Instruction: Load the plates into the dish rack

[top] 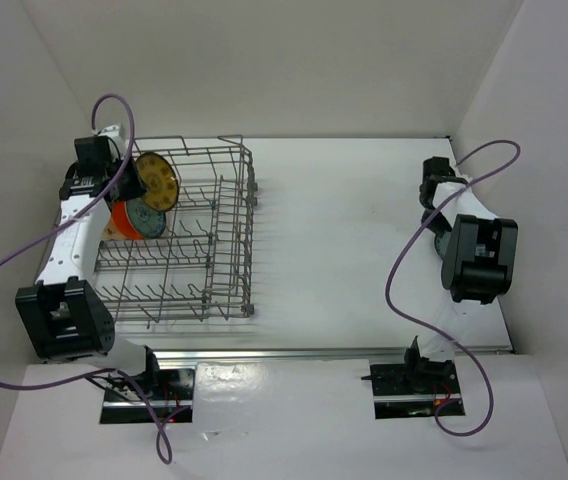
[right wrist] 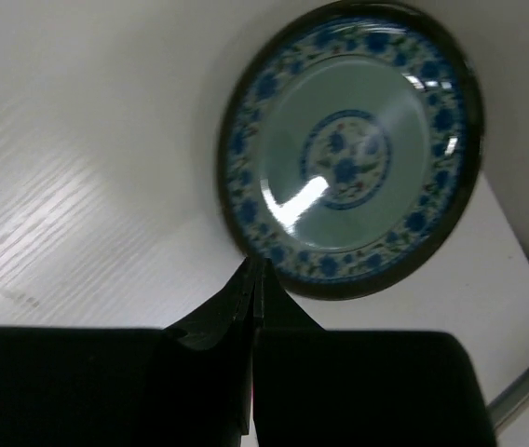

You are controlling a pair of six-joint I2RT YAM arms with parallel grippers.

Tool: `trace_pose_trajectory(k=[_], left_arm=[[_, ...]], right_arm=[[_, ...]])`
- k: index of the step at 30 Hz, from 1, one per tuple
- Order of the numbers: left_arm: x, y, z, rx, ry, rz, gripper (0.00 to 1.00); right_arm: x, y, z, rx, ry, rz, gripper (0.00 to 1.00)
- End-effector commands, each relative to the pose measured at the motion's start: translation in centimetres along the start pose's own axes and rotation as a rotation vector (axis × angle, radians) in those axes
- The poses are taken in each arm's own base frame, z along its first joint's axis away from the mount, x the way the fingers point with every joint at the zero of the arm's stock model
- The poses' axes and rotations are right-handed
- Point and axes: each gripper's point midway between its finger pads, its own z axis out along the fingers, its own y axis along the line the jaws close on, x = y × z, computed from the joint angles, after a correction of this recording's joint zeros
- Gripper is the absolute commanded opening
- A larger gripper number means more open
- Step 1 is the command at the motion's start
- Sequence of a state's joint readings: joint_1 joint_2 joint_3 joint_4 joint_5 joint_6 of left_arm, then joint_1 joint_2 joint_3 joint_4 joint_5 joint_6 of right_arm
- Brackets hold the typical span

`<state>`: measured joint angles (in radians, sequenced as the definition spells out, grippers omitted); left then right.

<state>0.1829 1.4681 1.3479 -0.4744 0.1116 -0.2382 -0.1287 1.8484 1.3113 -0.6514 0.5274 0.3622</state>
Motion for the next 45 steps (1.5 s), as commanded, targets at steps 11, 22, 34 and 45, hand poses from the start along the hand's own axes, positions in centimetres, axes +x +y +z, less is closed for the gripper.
trace_pose_trajectory(k=[11, 22, 34, 45], left_arm=[[-0.5, 1.1, 3.6, -0.027, 0.036, 0.033, 0.00], [-0.8, 1.7, 3.6, -0.056, 0.060, 0.069, 0.00], [-2.5, 4.2, -2.6, -0.229, -0.055, 0.121, 0.00], [1.8, 4.5, -1.0, -0.192, 0.028, 0.145, 0.00]], right_arm=[[0.7, -5.0, 2.8, 0.180, 0.031, 0.060, 0.00], [4.2, -2.5, 6.3, 0.123, 0.142, 0.019, 0.00], [5.1, 4.7, 4.4, -0.034, 0.124, -0.089, 0.00], [4.2, 13.4, 0.2, -0.263, 0.074, -0.143, 0.00]])
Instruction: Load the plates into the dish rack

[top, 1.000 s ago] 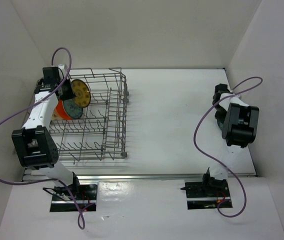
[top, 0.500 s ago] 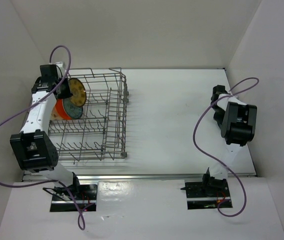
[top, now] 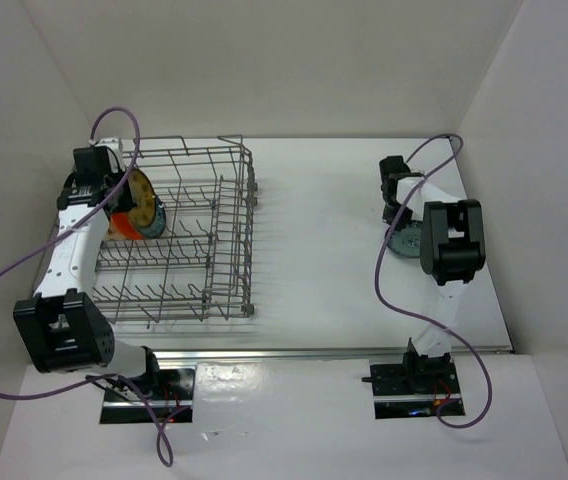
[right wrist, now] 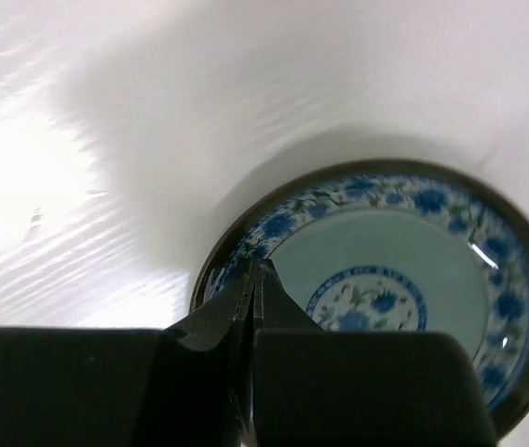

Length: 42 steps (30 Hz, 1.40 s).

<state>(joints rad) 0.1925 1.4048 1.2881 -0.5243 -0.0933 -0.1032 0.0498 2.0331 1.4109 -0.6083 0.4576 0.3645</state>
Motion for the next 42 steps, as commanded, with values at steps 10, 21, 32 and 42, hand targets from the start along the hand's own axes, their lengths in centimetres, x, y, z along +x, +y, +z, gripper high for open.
trace_pose_trajectory(k=[10, 21, 32, 42], left_arm=[[2.2, -1.7, 3.7, 0.099, 0.092, 0.031, 0.00], [5.4, -3.8, 6.4, 0.161, 0.219, 0.048, 0.00], [4.5, -4.5, 5.9, 0.165, 0.205, 0.065, 0.19], [0.8, -5.1, 2.5, 0.211, 0.086, 0.052, 0.77]], right_arm=[[1.9, 11.7, -2.4, -0.265, 0.015, -0.102, 0.00], [2.4, 19.1, -6.1, -0.388, -0.042, -0.211, 0.00], [0.4, 18.4, -10.9, -0.484, -0.100, -0.199, 0.00], [-4.5, 17.1, -18.1, -0.595, -0.288, -0.217, 0.24]])
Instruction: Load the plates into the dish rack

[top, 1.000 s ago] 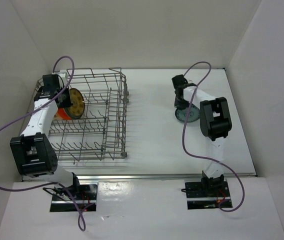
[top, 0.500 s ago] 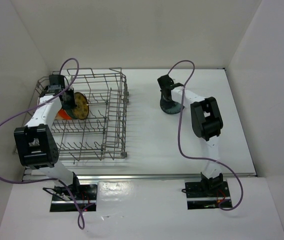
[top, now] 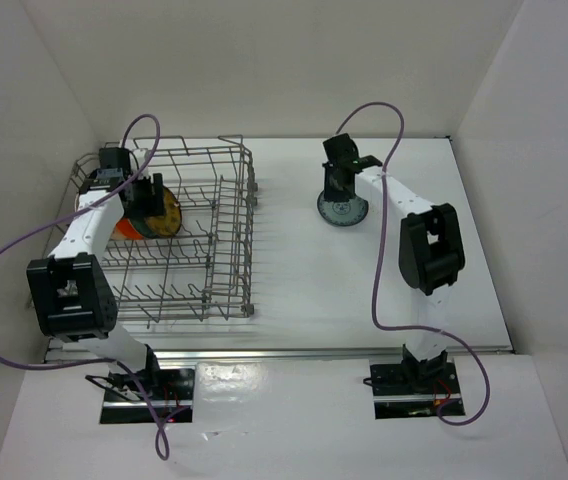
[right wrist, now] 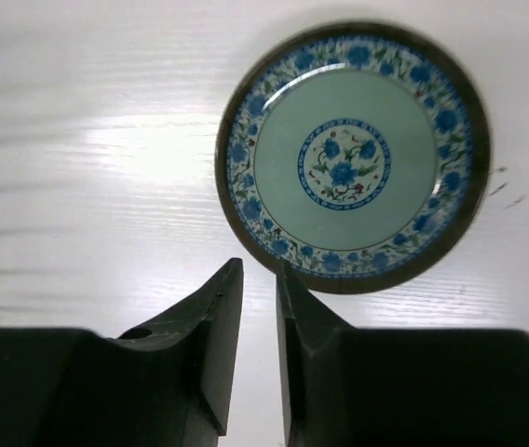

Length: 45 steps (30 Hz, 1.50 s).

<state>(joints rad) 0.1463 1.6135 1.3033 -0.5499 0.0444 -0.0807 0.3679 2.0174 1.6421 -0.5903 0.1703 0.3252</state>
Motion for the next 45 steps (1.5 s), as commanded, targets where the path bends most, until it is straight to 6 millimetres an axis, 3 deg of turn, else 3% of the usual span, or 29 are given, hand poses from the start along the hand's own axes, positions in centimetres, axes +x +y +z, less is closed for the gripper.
trace_pose_trajectory(k=[1, 2, 3, 4, 5, 6, 7, 8, 10, 11, 15, 24, 28, 36, 40, 45], left_arm=[[-4.1, -1.3, -4.2, 0.052, -0.151, 0.005, 0.81], [-4.7, -1.4, -4.9, 0.052, -0.176, 0.008, 0.84], [-5.3, -1.5, -6.3, 0.054, -0.213, 0.002, 0.87], [-6.0, -2.1, -7.4, 0.070, -0.240, 0.013, 0.95], [-7.2, -2.6, -9.0, 0.092, -0.288, 0.021, 1.00], [-7.8, -3.1, -10.3, 0.115, -0.322, 0.028, 1.00], [-8.6, -3.8, -12.7, 0.146, -0.383, 0.042, 1.00], [-9.3, -5.2, -14.3, 0.216, -0.434, 0.065, 1.00], [-10.4, -6.6, -17.3, 0.287, -0.521, 0.088, 1.00], [-10.8, -7.5, -19.6, 0.331, -0.579, 0.115, 1.00], [-11.1, -9.1, -22.1, 0.418, -0.633, 0.121, 1.00], [-8.9, -11.7, -22.4, 0.583, -0.583, 0.106, 1.00], [-8.5, -12.0, -22.8, 0.602, -0.591, 0.108, 1.00], [-9.3, -12.7, -24.3, 0.650, -0.638, 0.073, 1.00], [-9.0, -12.4, -22.7, 0.622, -0.623, 0.035, 1.00], [-8.2, -12.6, -21.1, 0.629, -0.559, 0.008, 1.00]], right_arm=[[-5.5, 0.8, -5.9, -0.071, -0.185, -0.035, 0.30], [-6.1, 0.9, -6.6, -0.082, -0.220, -0.038, 0.35], [-6.9, 0.5, -7.4, -0.090, -0.251, -0.035, 0.48], [-7.3, 0.7, -8.1, -0.146, -0.270, -0.042, 0.55], [-8.8, -0.9, -9.8, -0.174, -0.329, -0.041, 0.63], [-8.9, -1.7, -9.5, -0.214, -0.359, -0.034, 0.83], [-9.1, -2.6, -9.8, -0.258, -0.376, -0.019, 0.88], [-9.6, -4.9, -10.3, -0.343, -0.378, 0.034, 0.91], [-9.3, -7.7, -10.3, -0.400, -0.384, 0.097, 0.94], [-9.1, -10.0, -10.2, -0.415, -0.379, 0.139, 0.94], [-7.0, -12.9, -8.0, -0.388, -0.323, 0.179, 0.94], [-2.8, -12.1, -2.4, -0.522, -0.185, 0.187, 0.95], [-0.4, -12.7, 1.7, -0.501, -0.091, 0.229, 0.95], [1.0, -12.6, 5.3, -0.534, -0.027, 0.251, 0.89], [2.0, -11.9, 6.9, -0.534, 0.014, 0.261, 0.82], [3.8, -9.3, 9.6, -0.486, 0.089, 0.237, 0.72]])
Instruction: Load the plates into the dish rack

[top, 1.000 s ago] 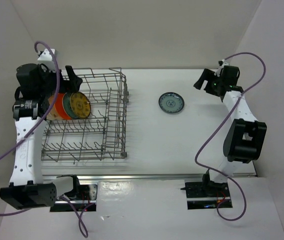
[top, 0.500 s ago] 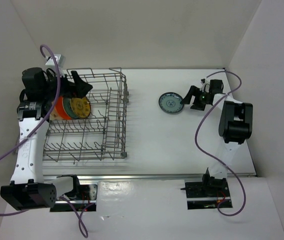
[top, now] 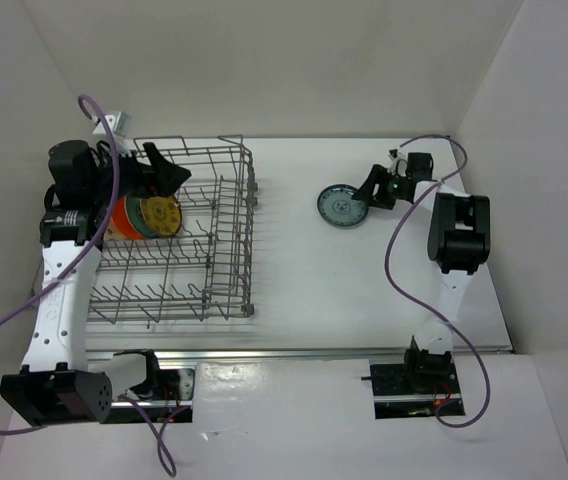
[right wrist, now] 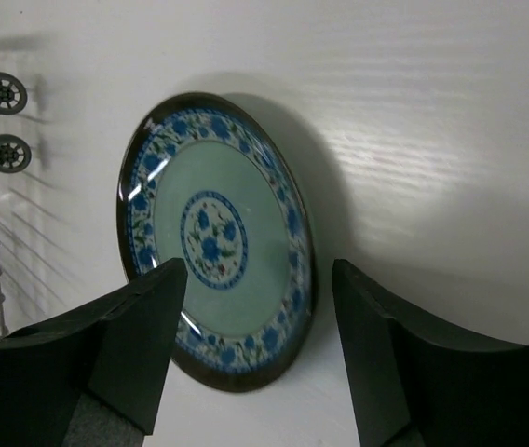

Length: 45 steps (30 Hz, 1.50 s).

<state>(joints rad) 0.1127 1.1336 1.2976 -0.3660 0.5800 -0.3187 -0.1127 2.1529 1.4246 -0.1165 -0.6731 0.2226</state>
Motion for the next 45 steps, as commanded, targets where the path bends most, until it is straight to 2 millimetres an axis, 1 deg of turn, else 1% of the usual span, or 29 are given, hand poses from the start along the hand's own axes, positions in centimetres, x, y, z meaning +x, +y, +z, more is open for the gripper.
trace_pose_trajectory(k=[1, 3, 4, 5, 7, 8, 11, 14, 16, 18, 19, 21, 22, 25, 27, 28, 30, 31, 33, 34, 35, 36, 38, 39, 40, 41, 43, 44, 45], left_arm=[[-0.3, -0.5, 0.4, 0.019, -0.011, -0.007, 1.00], [-0.1, 0.1, 0.5, -0.008, -0.010, -0.003, 1.00], [-0.1, 0.1, 0.5, -0.008, -0.010, -0.003, 1.00], [-0.1, 0.3, 0.5, -0.020, -0.013, -0.003, 1.00], [0.2, 0.7, 0.6, -0.034, -0.009, 0.001, 1.00], [0.3, 0.4, 0.7, -0.026, -0.005, 0.003, 1.00], [0.7, 0.7, 1.1, -0.028, 0.004, -0.029, 1.00], [1.2, -0.1, 2.7, 0.007, 0.032, -0.040, 1.00], [0.8, -1.2, 3.6, 0.046, 0.044, -0.030, 1.00], [0.8, -2.7, 4.5, 0.088, 0.067, -0.008, 0.96], [-0.2, -3.5, 4.7, 0.107, 0.050, 0.017, 0.94], [-0.2, -5.2, 5.8, 0.199, 0.070, 0.028, 0.93], [-0.2, -6.5, 6.3, 0.250, 0.073, 0.027, 0.92], [0.3, -8.4, 8.5, 0.339, 0.086, 0.038, 0.90], [-0.1, -8.9, 9.4, 0.363, 0.092, 0.042, 0.88], [0.2, -9.5, 10.4, 0.408, 0.112, 0.062, 0.87], [0.4, -10.2, 11.1, 0.446, 0.122, 0.067, 0.87], [0.3, -10.2, 11.5, 0.456, 0.122, 0.068, 0.87], [0.6, -9.6, 12.9, 0.455, 0.125, 0.058, 0.84], [0.7, -9.8, 13.0, 0.467, 0.133, 0.045, 0.83], [0.5, -10.6, 13.2, 0.504, 0.133, 0.047, 0.81], [1.3, -10.1, 13.9, 0.498, 0.152, 0.035, 0.80], [1.3, -11.1, 14.3, 0.519, 0.155, 0.042, 0.70], [0.7, -10.9, 14.6, 0.496, 0.147, 0.042, 0.64], [1.4, -10.8, 15.3, 0.481, 0.167, 0.044, 0.58], [2.2, -10.7, 15.7, 0.449, 0.196, 0.036, 0.45], [2.2, -10.7, 16.2, 0.434, 0.208, 0.049, 0.31], [2.4, -10.4, 16.2, 0.420, 0.213, 0.056, 0.12], [2.1, -10.4, 16.2, 0.411, 0.210, 0.056, 0.00]], right_arm=[[4.3, -2.1, 3.1, 0.119, 0.105, 0.040, 0.67], [4.7, -3.0, 3.9, 0.170, 0.110, 0.045, 0.58], [4.7, -2.9, 3.9, 0.171, 0.109, 0.056, 0.43], [4.9, -3.6, 4.0, 0.199, 0.114, 0.061, 0.33], [4.4, -3.5, 3.9, 0.208, 0.111, 0.060, 0.15], [4.1, -3.7, 3.8, 0.225, 0.108, 0.060, 0.00], [2.4, -2.7, 3.0, 0.232, 0.091, 0.050, 0.00], [-1.7, 0.6, 0.4, 0.205, 0.004, -0.003, 0.00], [-5.9, 5.0, -2.7, 0.138, -0.099, -0.082, 0.00], [-8.3, 9.0, -5.0, 0.070, -0.163, -0.154, 0.00], [-10.8, 12.3, -7.3, 0.038, -0.238, -0.222, 0.00], [-12.3, 15.9, -9.4, -0.018, -0.286, -0.278, 0.00], [-13.3, 18.9, -10.7, -0.052, -0.328, -0.336, 0.00], [-13.0, 24.0, -12.2, -0.160, -0.347, -0.411, 0.00], [-12.6, 25.9, -12.7, -0.204, -0.352, -0.432, 0.00], [-12.0, 27.6, -12.7, -0.238, -0.350, -0.456, 0.00], [-11.1, 28.8, -12.3, -0.269, -0.330, -0.470, 0.00], [-10.0, 29.9, -11.8, -0.294, -0.303, -0.487, 0.00], [-9.3, 31.7, -12.4, -0.322, -0.306, -0.509, 0.00], [-8.9, 32.2, -12.2, -0.331, -0.300, -0.525, 0.00], [-8.1, 33.6, -12.3, -0.357, -0.293, -0.542, 0.00], [-7.8, 34.4, -12.6, -0.369, -0.296, -0.563, 0.00], [-6.7, 35.7, -12.1, -0.385, -0.284, -0.586, 0.00], [-6.6, 36.1, -12.2, -0.383, -0.286, -0.601, 0.00], [-6.3, 36.4, -12.1, -0.390, -0.281, -0.605, 0.00], [-6.2, 37.2, -12.6, -0.394, -0.289, -0.612, 0.00], [-6.2, 37.1, -12.6, -0.392, -0.292, -0.624, 0.00], [-5.9, 37.5, -12.5, -0.399, -0.287, -0.627, 0.00], [-6.1, 37.6, -12.9, -0.392, -0.300, -0.629, 0.00]])
